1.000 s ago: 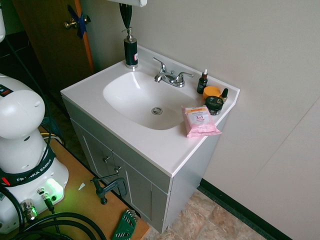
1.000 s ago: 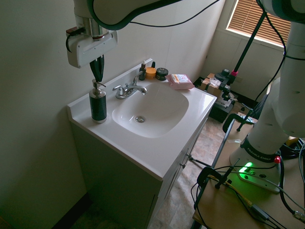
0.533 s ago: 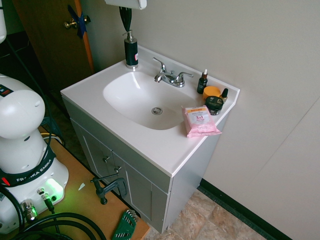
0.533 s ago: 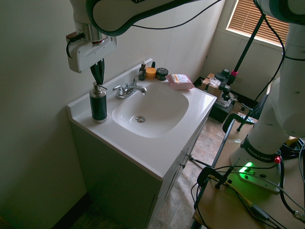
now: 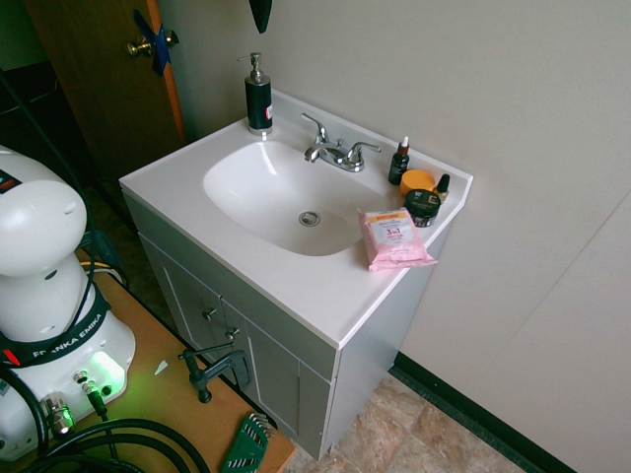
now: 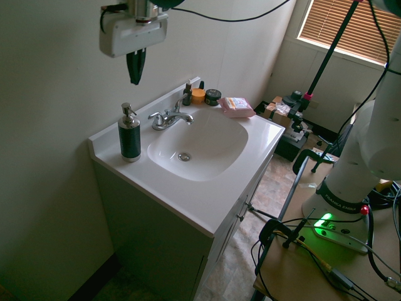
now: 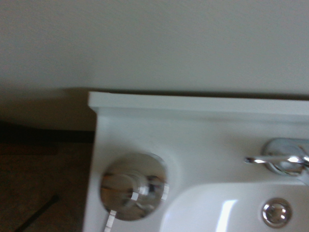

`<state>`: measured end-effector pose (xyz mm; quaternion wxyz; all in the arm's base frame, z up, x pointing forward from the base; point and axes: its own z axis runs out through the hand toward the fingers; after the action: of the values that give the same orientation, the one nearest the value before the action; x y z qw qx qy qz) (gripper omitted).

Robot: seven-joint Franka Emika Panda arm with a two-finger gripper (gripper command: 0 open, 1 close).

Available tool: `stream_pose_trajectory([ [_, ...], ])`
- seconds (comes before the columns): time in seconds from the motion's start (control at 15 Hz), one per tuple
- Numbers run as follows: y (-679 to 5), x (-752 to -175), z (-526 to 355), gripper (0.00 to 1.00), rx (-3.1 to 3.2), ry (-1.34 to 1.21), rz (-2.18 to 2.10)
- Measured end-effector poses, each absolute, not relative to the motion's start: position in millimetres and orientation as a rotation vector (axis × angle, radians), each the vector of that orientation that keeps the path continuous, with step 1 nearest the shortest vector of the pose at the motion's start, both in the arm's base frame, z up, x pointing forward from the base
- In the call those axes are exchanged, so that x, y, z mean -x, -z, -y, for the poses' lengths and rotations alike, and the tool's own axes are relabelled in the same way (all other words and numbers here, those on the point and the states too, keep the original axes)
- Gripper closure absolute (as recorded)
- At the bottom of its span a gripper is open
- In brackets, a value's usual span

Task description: Push the sanitizer

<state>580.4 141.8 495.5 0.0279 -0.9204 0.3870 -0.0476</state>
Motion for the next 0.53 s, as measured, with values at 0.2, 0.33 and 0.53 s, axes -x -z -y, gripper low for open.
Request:
stream_pose_trajectory([
  [0.2, -480.3, -547.7, -89.2, 0.0, 2.837, 0.143, -1.242],
  [0.33, -468.0, -521.7, -65.6, 0.0, 2.828, 0.135, -1.265],
  [0.53, -445.6, -474.2, -39.1, 0.0, 2.816, 0.105, -1.293],
])
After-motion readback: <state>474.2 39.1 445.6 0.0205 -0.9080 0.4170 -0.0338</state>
